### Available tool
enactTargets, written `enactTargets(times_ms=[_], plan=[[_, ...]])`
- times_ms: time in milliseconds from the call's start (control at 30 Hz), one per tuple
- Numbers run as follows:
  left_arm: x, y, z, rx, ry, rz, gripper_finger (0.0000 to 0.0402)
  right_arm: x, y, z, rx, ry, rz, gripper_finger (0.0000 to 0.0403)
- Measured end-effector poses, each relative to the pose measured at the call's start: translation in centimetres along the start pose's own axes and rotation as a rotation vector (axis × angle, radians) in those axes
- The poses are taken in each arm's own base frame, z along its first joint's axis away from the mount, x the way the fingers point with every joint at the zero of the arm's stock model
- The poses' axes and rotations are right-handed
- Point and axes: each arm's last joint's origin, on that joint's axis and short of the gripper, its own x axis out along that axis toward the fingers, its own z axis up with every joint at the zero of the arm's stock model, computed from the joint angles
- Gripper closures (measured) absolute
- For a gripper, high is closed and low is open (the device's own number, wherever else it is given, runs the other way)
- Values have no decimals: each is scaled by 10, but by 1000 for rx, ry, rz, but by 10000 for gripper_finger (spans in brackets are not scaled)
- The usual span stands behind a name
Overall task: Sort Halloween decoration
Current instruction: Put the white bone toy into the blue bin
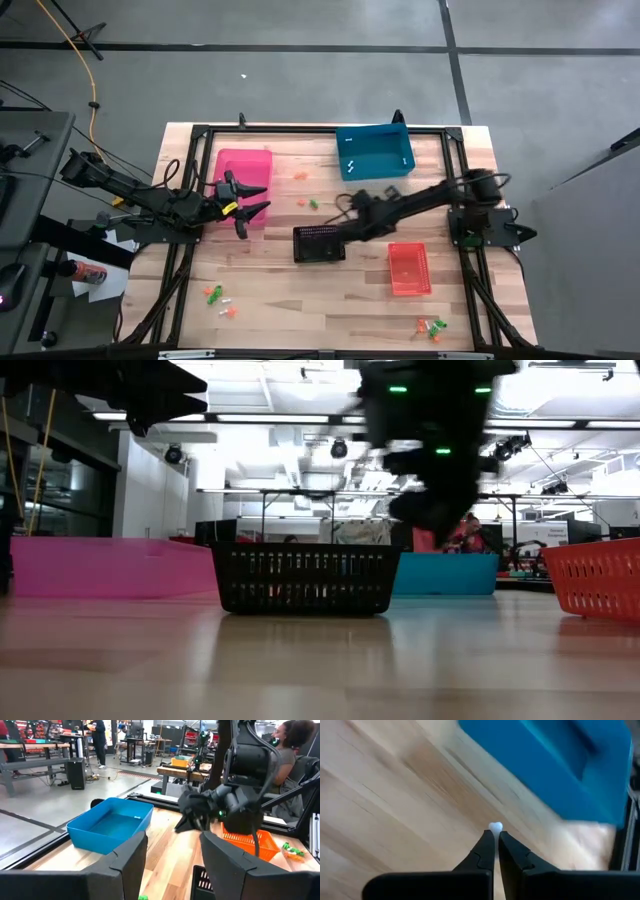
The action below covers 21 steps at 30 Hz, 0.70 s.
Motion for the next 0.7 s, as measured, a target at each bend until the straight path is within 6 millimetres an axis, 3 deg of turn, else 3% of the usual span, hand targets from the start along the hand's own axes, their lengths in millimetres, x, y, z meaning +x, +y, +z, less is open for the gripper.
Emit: enactTargets(times_ms=[200, 433, 700], plan=[[0, 0, 0, 8, 0, 0, 227, 1, -52, -31, 170, -61, 224, 402], [0, 0, 1, 48, -6, 0, 227, -2, -81, -15, 261, -469, 708, 402], [2, -2, -7, 102, 62, -56, 227, 12, -98, 3, -98, -868, 950, 402]])
